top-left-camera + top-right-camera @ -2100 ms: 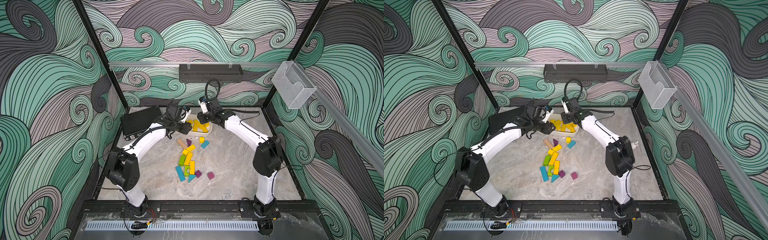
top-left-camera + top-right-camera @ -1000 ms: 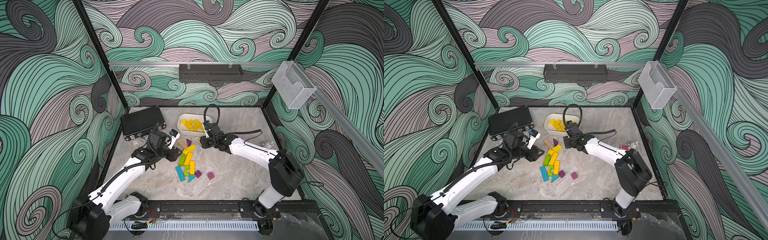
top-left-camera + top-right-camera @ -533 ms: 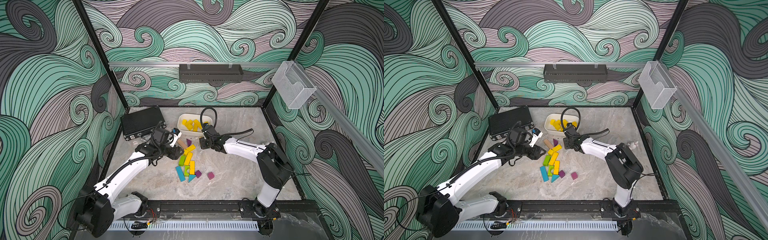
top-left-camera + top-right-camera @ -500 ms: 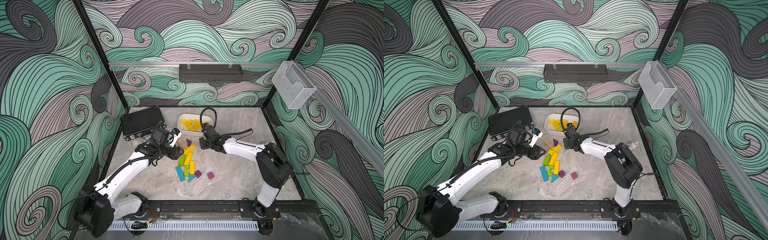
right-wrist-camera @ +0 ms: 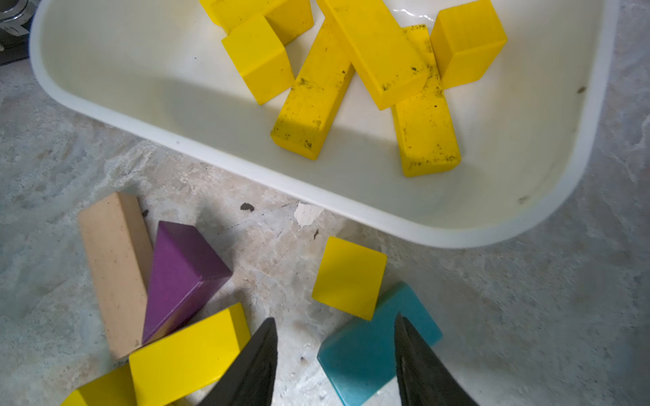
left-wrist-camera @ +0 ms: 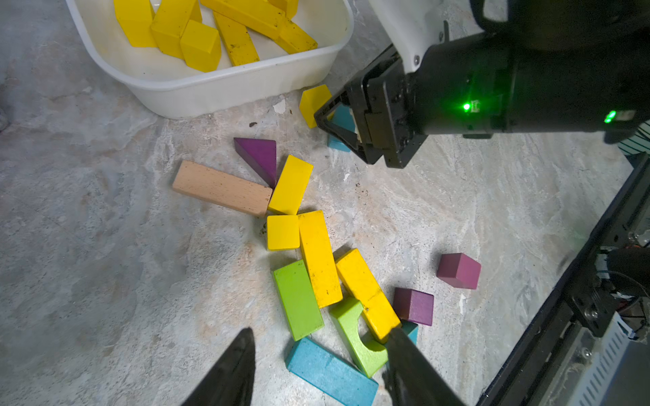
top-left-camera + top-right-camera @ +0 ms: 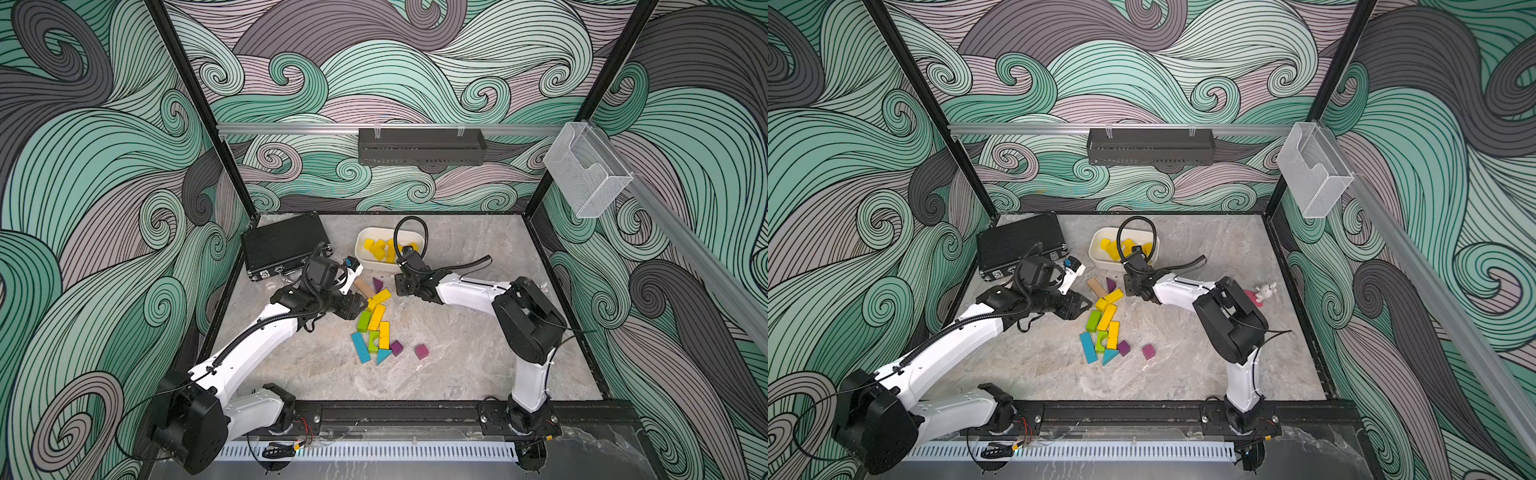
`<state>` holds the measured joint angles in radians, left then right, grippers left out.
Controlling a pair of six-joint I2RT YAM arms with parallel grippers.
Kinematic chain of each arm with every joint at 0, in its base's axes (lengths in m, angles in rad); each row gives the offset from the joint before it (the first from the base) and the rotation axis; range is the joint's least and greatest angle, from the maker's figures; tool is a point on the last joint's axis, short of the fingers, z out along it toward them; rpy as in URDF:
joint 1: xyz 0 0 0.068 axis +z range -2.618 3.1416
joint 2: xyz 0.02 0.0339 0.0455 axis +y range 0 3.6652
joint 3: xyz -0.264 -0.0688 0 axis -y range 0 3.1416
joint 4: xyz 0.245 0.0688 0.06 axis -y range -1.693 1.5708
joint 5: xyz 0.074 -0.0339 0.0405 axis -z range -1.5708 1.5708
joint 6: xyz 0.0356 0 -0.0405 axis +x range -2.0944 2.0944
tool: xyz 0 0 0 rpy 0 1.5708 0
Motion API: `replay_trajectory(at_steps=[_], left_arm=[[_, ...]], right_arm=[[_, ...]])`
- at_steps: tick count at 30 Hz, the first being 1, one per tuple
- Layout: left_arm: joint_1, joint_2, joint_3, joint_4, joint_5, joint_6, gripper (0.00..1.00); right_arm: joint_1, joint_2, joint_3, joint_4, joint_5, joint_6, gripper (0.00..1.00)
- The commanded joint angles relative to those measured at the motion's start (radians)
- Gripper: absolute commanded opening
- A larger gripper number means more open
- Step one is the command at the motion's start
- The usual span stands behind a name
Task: Pick out the yellow building blocks
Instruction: Pick up the building block from the center of the board.
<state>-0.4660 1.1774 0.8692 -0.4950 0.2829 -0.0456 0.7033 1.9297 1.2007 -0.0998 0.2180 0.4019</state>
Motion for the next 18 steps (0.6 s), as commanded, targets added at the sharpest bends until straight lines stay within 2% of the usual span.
replay_trajectory(at_steps=[1,13,18], left_arm=[[0.007,0.011,0.031,-0.013,0.021,-0.009,0.60],[0.007,0.024,0.031,0.001,0.070,-0.016,0.61],[0.007,0.021,0.027,0.007,0.071,-0.011,0.61]], right_arm=[[0.000,0.021,0.035,0.013,0.032,0.012,0.54],[0.000,0.082,0.072,-0.002,0.075,-0.001,0.54],[-0.001,0.100,0.083,-0.005,0.071,-0.004,0.49]])
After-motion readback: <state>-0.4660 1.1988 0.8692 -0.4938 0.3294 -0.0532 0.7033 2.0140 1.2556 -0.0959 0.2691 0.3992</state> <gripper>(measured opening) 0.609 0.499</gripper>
